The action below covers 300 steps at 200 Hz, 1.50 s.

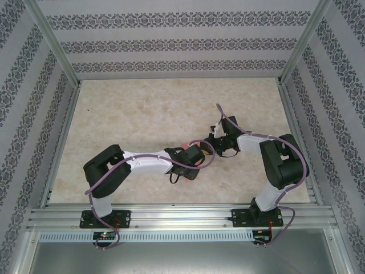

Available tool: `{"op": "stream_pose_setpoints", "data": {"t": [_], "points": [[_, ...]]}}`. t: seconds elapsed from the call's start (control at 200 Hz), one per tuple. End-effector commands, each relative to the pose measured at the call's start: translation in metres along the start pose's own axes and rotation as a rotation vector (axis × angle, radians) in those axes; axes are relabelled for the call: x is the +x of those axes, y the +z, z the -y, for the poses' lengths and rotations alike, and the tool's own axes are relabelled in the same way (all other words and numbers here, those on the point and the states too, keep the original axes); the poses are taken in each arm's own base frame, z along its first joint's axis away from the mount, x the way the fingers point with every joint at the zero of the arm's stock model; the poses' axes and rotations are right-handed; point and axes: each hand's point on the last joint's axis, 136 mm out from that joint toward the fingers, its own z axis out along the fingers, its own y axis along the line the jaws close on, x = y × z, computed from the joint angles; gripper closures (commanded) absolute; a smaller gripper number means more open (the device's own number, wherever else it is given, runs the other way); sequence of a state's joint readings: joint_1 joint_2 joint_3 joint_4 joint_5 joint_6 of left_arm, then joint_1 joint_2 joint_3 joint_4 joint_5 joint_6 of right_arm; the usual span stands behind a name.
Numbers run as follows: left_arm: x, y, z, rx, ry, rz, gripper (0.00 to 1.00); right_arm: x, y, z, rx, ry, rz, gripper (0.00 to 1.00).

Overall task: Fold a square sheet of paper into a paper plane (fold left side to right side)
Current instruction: Fold the wing for the fifth time at the center of the table.

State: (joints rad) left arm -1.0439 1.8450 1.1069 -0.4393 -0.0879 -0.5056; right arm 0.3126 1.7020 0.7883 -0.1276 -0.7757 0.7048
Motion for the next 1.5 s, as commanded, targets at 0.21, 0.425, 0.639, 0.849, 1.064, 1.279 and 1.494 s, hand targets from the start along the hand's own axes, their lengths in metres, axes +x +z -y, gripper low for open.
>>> {"op": "stream_pose_setpoints", "data": {"t": [0.21,0.425,0.639,0.849,1.064,1.279,1.494], "points": [[0.004,0.004,0.006,0.021,-0.017,0.003,0.61,-0.006,-0.006,-0.004,0.036,-0.051,0.012,0.83],[0.000,-0.003,0.007,0.061,-0.041,0.025,0.61,-0.009,-0.015,-0.001,0.040,-0.053,0.032,0.71],[-0.002,-0.007,0.007,0.107,-0.074,0.046,0.61,-0.002,-0.030,0.000,0.022,-0.036,0.061,0.56],[-0.003,-0.010,0.003,0.156,-0.113,0.071,0.61,0.015,-0.031,0.009,0.020,0.030,0.056,0.56],[-0.005,-0.015,-0.001,0.221,-0.167,0.104,0.61,0.023,-0.038,0.020,0.061,0.055,0.088,0.65],[-0.009,-0.021,-0.005,0.303,-0.226,0.150,0.61,0.036,-0.016,0.008,0.030,0.042,0.018,0.75],[-0.008,-0.022,-0.010,0.339,-0.267,0.169,0.62,0.037,0.001,0.002,0.020,0.046,0.001,0.80]]}}
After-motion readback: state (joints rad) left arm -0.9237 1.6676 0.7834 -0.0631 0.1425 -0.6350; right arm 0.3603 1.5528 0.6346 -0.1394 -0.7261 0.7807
